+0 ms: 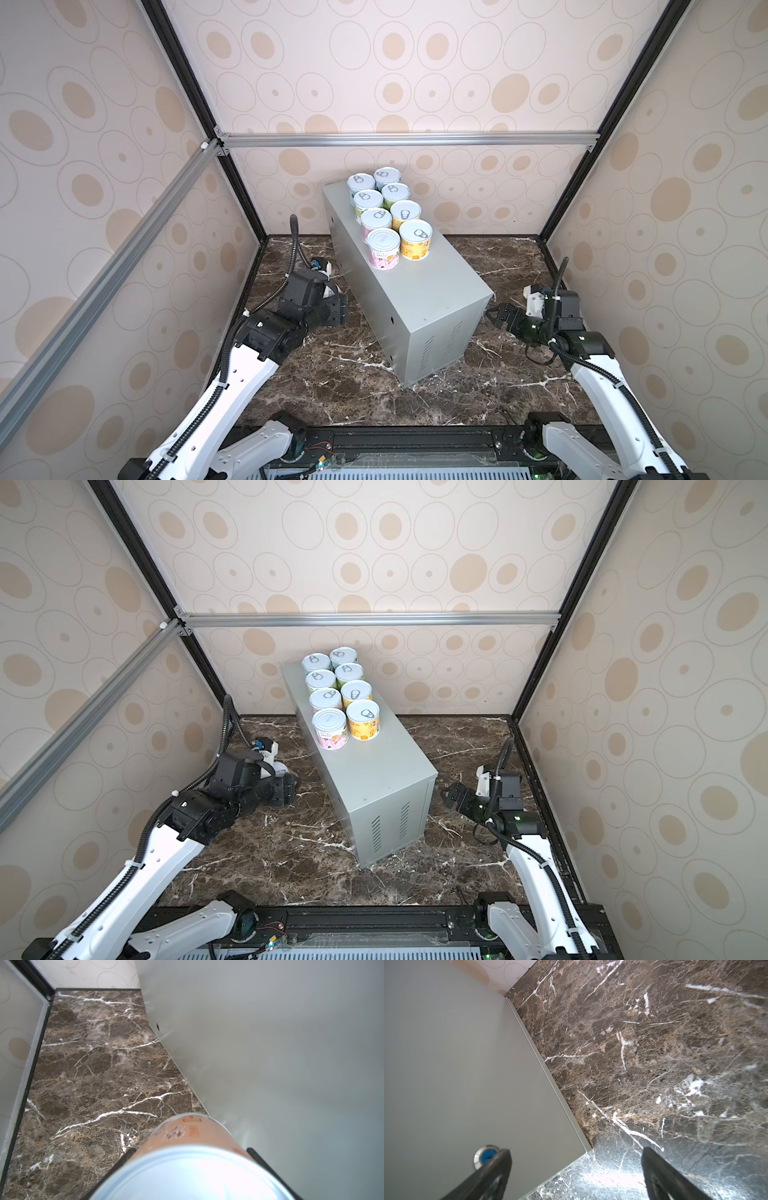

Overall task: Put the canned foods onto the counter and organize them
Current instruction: 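Carry the orange-labelled can up over the box top with the left gripper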

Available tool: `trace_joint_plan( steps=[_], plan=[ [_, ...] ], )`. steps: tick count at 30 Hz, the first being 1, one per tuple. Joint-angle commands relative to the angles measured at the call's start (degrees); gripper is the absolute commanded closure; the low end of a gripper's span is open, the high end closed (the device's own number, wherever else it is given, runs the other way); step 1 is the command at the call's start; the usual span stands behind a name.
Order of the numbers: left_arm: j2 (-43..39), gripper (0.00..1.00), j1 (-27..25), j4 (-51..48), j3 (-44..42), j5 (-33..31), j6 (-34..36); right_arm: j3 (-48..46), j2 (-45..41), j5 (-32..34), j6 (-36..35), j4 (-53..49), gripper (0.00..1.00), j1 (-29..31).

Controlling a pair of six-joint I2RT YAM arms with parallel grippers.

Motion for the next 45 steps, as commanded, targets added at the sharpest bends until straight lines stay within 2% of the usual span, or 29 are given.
trace_joint_plan(
  steps=[1, 15, 21, 30, 39, 45],
  plan=[
    [-1.7, 0.38, -3.1, -2.6, 5.5, -3.2, 0.6, 1.8, 0.0, 0.6, -1.1, -1.6, 0.0, 0.3],
    [1.5, 0.4, -13.4, -9.0, 15.4, -5.3, -2.4, 0.3, 1.2, -0.6, -2.8, -0.8, 0.0, 0.4],
    [6.1, 0.4, -22.0, -12.1, 21.6, -11.0, -4.7, -0.8, 1.7, -2.5, -2.6, 1.2, 0.0, 0.5],
    [17.7, 0.4, -36.5, -20.6, 37.5, -21.4, -7.7, -2.0, 3.2, -3.9, -3.1, 3.6, 0.01, 0.5],
    [29.3, 0.4, -39.7, -30.7, 57.9, -24.2, -6.9, -2.9, 2.9, -5.5, -3.3, 4.9, 0.01, 0.5],
    [32.5, 0.39, -39.8, -30.8, 63.2, -22.4, -5.1, -3.4, 2.0, -6.0, -3.2, 5.6, 0.01, 0.5]
  ],
)
